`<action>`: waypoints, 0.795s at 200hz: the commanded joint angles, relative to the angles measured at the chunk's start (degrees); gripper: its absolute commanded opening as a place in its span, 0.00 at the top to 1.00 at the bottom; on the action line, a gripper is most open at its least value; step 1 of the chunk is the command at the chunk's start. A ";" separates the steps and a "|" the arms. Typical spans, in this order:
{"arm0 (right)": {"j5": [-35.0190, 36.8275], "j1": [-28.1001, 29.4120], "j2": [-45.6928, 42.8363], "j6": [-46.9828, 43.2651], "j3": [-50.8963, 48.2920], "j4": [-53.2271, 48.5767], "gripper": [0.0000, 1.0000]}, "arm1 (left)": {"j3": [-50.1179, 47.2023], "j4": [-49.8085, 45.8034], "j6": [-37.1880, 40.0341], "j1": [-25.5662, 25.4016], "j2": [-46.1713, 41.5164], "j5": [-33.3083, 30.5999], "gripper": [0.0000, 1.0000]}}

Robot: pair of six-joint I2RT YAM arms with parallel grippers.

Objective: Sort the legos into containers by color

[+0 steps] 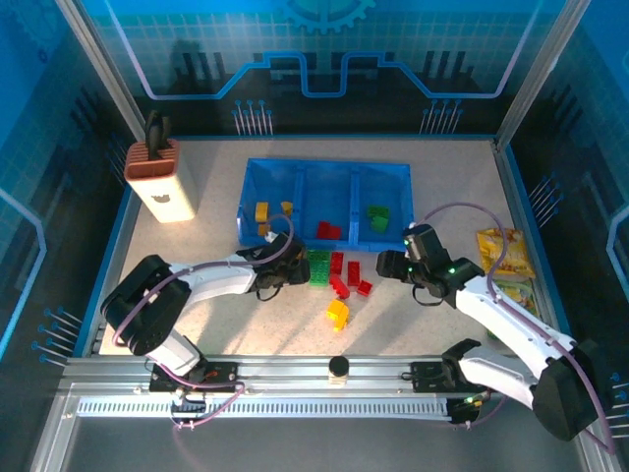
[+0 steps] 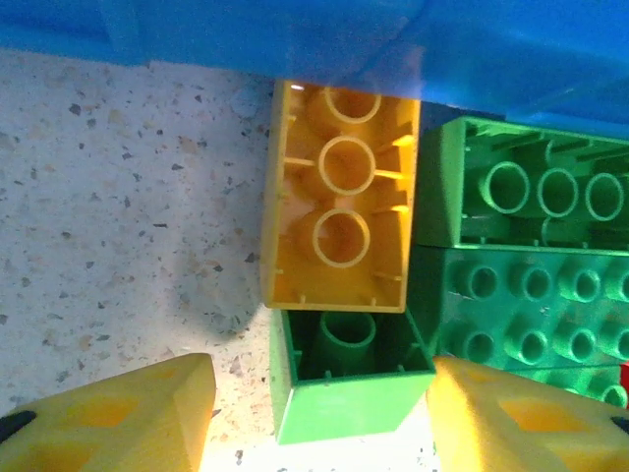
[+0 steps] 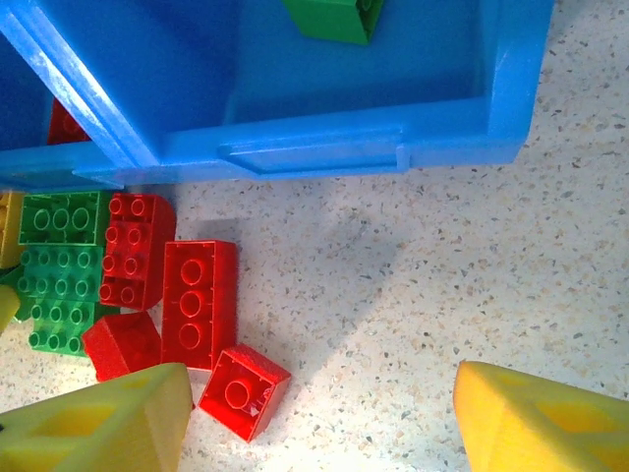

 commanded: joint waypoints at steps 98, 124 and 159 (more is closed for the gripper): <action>1.68 0.95 -5.41 3.41 -4.95 -0.90 0.29 | 5.38 -5.82 4.55 -6.78 -8.42 -6.32 0.73; 6.29 0.88 -6.07 6.01 -4.96 -5.73 0.29 | 7.98 -1.69 7.51 -7.31 -9.81 -1.47 0.72; 6.66 0.90 -7.94 7.76 -6.31 -7.60 0.29 | 17.77 -1.39 11.66 -7.46 -2.95 4.41 0.72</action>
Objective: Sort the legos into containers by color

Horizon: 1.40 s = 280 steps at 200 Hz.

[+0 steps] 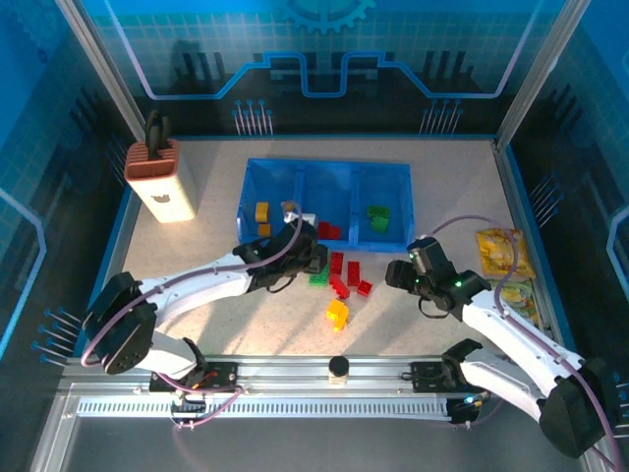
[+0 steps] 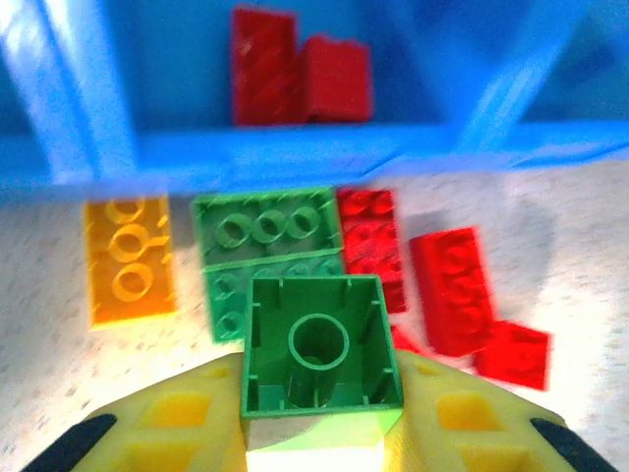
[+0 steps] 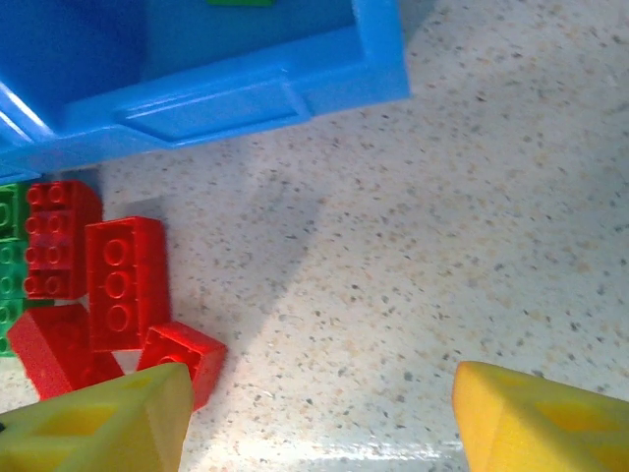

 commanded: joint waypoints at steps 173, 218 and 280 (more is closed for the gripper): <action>1.42 0.58 -15.13 3.10 -4.88 -8.24 0.29 | 56.66 -14.06 9.57 1.33 38.29 9.21 0.32; -0.57 0.95 -14.34 1.00 -4.52 -6.98 0.28 | 46.11 -11.35 8.72 1.17 27.70 7.61 0.23; -2.32 5.23 -7.86 -0.78 -3.74 -0.77 0.28 | 11.17 -3.22 1.37 0.97 7.34 4.29 0.28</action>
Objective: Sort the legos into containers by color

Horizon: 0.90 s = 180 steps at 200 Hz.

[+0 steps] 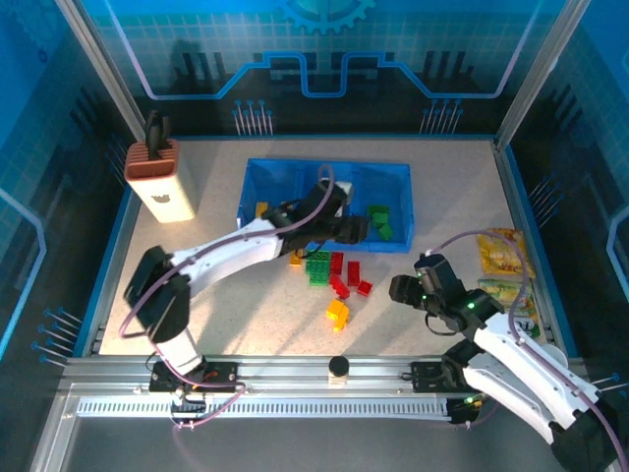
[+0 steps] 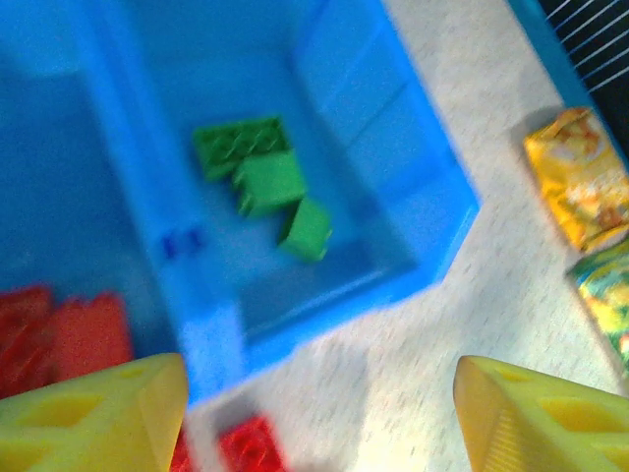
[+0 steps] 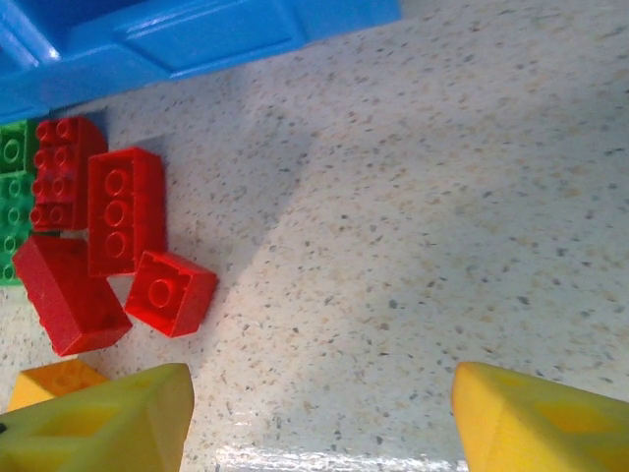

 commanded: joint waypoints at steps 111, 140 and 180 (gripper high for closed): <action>1.22 6.37 5.42 0.95 2.01 4.85 0.27 | -22.86 -0.17 -10.90 -4.80 -6.21 -8.23 0.27; 1.83 6.46 5.20 1.34 2.36 4.09 0.27 | -20.00 -3.02 -10.88 -6.10 -2.76 -9.46 0.29; 3.07 6.55 3.94 1.54 1.63 3.80 0.27 | -18.55 -4.19 -11.47 -7.19 0.65 -10.94 0.30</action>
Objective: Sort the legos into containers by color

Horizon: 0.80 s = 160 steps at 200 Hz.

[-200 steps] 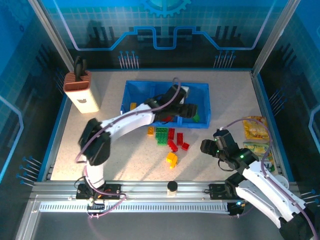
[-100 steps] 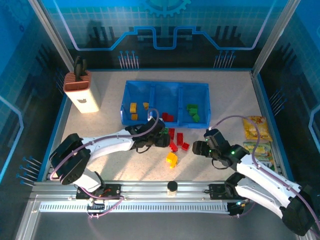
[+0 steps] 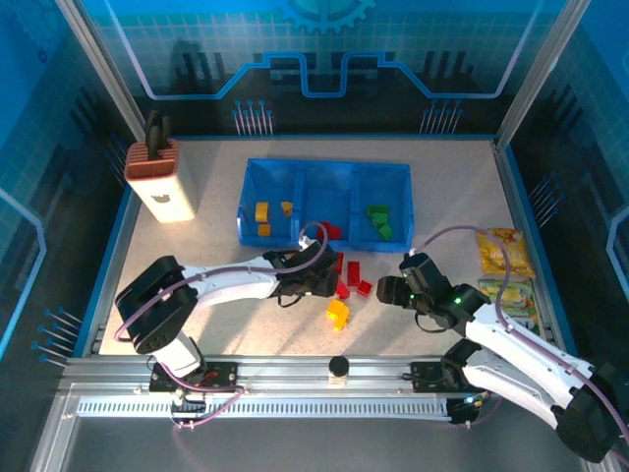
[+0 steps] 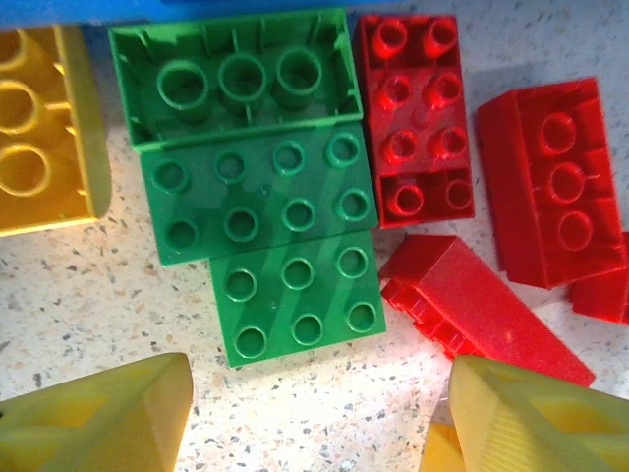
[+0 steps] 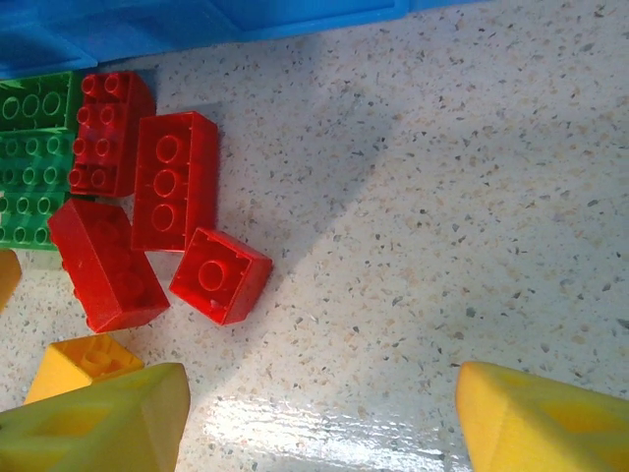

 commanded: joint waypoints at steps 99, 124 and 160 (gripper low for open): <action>2.28 0.67 -0.41 1.09 -0.52 0.58 0.27 | 5.53 -2.90 -1.14 -0.53 7.50 -3.41 0.33; 2.32 0.67 -0.47 1.08 -0.60 0.37 0.28 | 7.31 -3.15 -0.76 -0.53 9.63 -3.23 0.34; 2.54 0.61 -1.19 1.44 -1.20 0.28 0.27 | 7.93 -4.54 -0.53 -0.53 10.20 -5.50 0.52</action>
